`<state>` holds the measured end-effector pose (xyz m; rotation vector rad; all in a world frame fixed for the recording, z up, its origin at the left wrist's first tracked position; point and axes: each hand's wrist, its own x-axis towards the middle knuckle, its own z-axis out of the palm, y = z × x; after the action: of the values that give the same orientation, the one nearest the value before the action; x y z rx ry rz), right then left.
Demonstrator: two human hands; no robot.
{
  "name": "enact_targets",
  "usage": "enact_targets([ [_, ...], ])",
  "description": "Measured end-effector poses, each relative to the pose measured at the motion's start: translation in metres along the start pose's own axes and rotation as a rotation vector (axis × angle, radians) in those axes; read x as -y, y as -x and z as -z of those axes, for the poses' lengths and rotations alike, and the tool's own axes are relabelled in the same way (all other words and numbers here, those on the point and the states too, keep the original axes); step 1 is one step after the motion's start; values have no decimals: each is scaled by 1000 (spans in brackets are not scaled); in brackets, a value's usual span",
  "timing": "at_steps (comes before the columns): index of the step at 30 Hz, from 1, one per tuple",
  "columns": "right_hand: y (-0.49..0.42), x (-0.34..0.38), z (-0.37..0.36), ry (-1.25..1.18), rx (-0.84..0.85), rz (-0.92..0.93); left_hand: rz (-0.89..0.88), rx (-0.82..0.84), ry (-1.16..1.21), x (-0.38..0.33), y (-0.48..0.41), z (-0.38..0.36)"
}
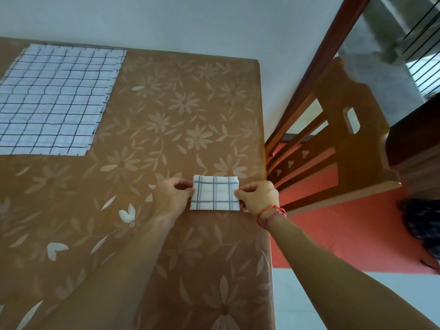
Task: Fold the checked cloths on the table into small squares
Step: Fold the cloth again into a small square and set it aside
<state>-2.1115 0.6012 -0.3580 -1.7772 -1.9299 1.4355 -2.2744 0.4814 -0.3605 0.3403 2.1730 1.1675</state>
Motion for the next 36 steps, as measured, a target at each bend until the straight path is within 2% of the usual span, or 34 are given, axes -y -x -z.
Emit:
enact_targets([
  [10,-1,2,-1,-12,-11,25,-110,-24,-78,-2,-3,0],
  [12,2,2,1,10,-37,55,-178,-24,-166,-2,0,3],
  [15,12,1,1,198,-139,226,-370,-60,-364,6,3,14],
  [18,23,-1,-16,330,-221,553,-610,37,-550,18,6,22],
  [20,28,-1,-34,423,-218,739,-729,141,-623,26,6,21],
  [23,33,0,-60,538,-153,881,-846,207,-725,37,2,16],
  [28,21,-1,-80,641,-2,849,-937,208,-908,49,-6,8],
  [32,9,-13,-78,841,-10,828,-941,176,-1008,61,-8,8],
  [36,8,-17,-69,869,-13,759,-919,176,-1042,59,-7,8],
])
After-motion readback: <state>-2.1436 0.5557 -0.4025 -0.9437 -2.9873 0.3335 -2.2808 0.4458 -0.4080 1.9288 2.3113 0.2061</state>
